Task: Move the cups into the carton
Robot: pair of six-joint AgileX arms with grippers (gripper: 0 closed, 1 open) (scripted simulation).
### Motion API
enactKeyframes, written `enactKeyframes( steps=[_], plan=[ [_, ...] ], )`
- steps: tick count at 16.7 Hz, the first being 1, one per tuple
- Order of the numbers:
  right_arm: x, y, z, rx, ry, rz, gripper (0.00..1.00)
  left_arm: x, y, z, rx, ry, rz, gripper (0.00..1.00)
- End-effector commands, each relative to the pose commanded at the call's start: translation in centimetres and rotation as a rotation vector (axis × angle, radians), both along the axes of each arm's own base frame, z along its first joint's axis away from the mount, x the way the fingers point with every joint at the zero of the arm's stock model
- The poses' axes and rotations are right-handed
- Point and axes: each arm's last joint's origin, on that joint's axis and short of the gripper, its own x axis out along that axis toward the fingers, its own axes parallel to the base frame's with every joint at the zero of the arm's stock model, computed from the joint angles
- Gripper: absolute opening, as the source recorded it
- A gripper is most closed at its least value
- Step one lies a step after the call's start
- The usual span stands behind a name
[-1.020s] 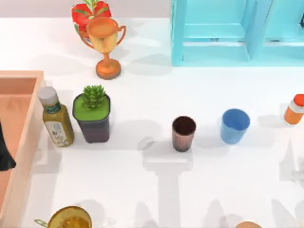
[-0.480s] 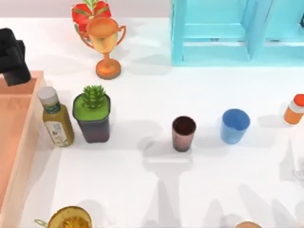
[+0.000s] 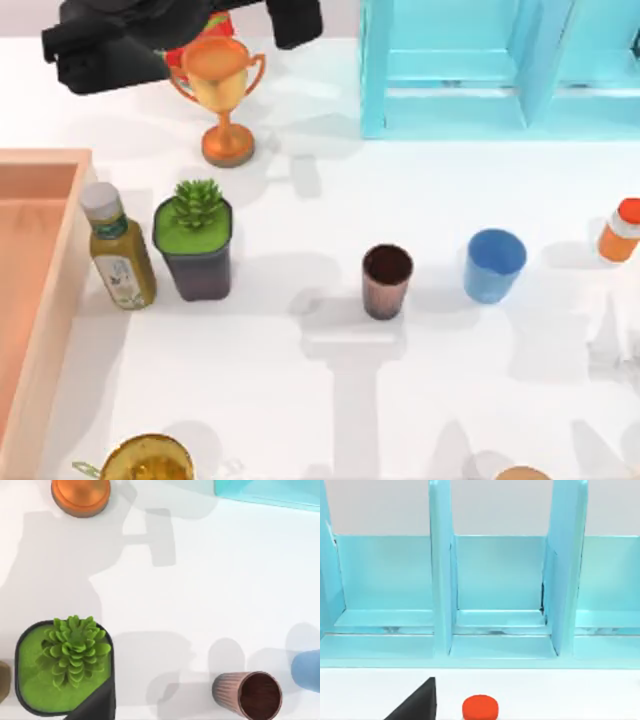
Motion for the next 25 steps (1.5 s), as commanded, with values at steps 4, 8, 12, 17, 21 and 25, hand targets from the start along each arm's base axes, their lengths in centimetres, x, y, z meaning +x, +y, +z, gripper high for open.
enactKeyframes(
  steps=[4,8,12,17,21,25],
  plan=[
    [0.0,0.0,0.0,0.0,0.0,0.0,1.0,3.2,-8.8,-4.0,0.102,0.23,-0.046,1.0],
    [0.0,0.0,0.0,0.0,0.0,0.0,1.0,3.5,-15.3,-9.0,0.212,0.375,-0.065,1.0],
    [0.0,0.0,0.0,0.0,0.0,0.0,1.0,2.9,-18.3,-11.9,0.276,0.436,-0.069,1.0],
    [0.0,0.0,0.0,0.0,0.0,0.0,1.0,2.9,-18.5,-12.1,0.281,0.441,-0.068,1.0],
    [0.0,0.0,0.0,0.0,0.0,0.0,1.0,3.2,-18.5,-12.9,0.278,0.438,-0.068,1.0],
    [0.0,0.0,0.0,0.0,0.0,0.0,1.0,3.8,-18.7,-17.0,0.281,0.441,-0.068,1.0]
  ],
)
